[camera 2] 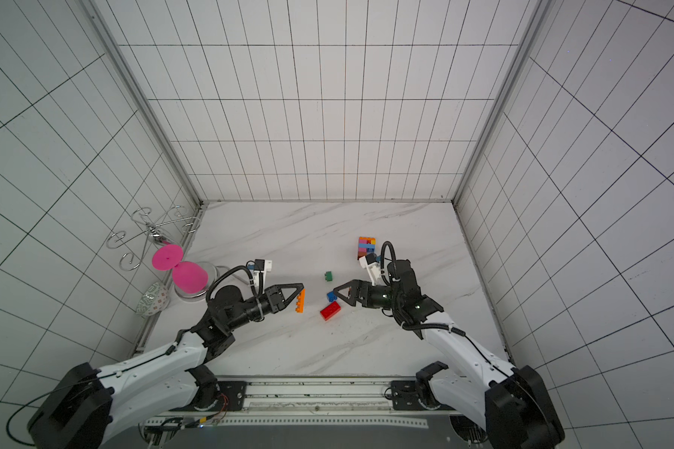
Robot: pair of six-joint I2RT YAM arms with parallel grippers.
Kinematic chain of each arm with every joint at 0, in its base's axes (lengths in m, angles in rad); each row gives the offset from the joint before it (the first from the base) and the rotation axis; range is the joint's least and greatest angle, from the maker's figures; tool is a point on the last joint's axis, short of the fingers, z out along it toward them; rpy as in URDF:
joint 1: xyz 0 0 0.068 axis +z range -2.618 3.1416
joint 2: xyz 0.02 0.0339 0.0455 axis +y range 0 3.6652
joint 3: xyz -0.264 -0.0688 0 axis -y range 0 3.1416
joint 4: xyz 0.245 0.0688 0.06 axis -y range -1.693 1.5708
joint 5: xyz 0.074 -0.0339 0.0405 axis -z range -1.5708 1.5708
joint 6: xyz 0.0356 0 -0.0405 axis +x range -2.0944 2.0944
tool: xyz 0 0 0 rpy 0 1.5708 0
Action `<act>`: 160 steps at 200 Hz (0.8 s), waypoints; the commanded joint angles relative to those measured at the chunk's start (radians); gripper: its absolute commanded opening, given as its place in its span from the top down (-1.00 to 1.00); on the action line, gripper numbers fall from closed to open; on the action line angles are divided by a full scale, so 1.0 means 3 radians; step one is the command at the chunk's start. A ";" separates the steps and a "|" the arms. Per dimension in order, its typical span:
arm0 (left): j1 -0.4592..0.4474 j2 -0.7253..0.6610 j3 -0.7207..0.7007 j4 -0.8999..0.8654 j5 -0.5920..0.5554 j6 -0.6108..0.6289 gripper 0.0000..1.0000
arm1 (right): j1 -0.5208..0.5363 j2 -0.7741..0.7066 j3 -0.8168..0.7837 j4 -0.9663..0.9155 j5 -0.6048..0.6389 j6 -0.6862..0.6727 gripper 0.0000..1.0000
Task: Assemble the letter p with lego
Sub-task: Adjust the lego brick at the center of the board.
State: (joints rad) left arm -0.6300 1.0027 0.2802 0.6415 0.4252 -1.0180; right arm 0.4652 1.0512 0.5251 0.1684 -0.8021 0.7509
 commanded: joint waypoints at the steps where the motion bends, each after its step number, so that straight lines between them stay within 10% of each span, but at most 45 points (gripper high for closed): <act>1: 0.0017 0.0117 -0.0174 0.1110 0.0246 -0.0496 0.55 | 0.0177 0.0067 -0.0009 0.0829 -0.0330 0.0447 -0.94; 64: 0.0004 0.0705 -0.0439 0.2567 0.0255 -0.1031 0.56 | 0.0550 0.0514 0.0220 0.1463 -0.0577 0.0827 -0.73; 160: -0.0022 0.0729 -0.0561 0.2570 0.0092 -0.0948 0.59 | 0.1136 0.0844 0.0468 0.1462 -0.0491 0.0601 -0.44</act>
State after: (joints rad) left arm -0.6319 1.2396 0.1242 1.3777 0.4732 -1.3045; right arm 0.7872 1.2846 0.6090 0.5812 -0.9489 0.9474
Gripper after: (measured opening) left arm 0.268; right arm 0.736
